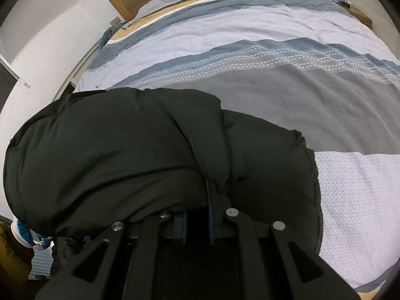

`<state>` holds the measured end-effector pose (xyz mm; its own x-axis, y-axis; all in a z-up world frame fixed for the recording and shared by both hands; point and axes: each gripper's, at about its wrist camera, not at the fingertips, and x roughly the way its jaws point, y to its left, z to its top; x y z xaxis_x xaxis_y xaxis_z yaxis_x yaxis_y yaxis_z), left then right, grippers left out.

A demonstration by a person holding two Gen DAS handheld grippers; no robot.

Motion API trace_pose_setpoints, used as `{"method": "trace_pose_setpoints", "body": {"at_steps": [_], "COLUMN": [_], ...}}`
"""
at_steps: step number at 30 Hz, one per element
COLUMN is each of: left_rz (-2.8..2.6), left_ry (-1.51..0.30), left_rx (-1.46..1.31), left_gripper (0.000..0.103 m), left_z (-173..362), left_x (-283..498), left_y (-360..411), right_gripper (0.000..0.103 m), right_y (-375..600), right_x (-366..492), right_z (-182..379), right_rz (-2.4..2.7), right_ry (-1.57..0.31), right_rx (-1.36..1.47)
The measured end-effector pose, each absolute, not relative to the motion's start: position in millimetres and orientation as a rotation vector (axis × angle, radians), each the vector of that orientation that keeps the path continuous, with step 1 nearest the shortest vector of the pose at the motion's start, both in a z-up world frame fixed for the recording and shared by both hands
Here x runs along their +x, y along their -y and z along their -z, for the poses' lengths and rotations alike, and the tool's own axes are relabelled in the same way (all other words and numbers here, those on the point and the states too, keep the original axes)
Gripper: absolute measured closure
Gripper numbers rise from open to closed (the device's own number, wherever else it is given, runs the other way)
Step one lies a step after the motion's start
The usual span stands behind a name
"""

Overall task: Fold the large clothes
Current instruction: 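Lift the hood with both tools and fold it over toward the hem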

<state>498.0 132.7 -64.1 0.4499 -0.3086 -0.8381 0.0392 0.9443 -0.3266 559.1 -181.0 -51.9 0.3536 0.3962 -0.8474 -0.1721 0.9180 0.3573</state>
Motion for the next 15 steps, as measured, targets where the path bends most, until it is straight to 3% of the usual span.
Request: {"method": "trace_pose_setpoints", "body": {"at_steps": [5,11,15], "left_rz": [0.22,0.208,0.201], "left_ry": [-1.049,-1.072,-1.076], "left_rx": [-0.232,-0.217,-0.214], "left_gripper": [0.084,0.085,0.079], "left_z": [60,76,70], "left_x": [490,494,492], "left_y": [-128,-113,-114], "right_gripper": [0.091,0.091,0.091], "right_y": [178,175,167], "right_x": [553,547,546], "right_z": [35,61,66], "right_rz": [-0.363,-0.354,-0.345], "right_ry": [-1.116,-1.187,-1.202], "right_rx": [0.183,0.153,0.116]}}
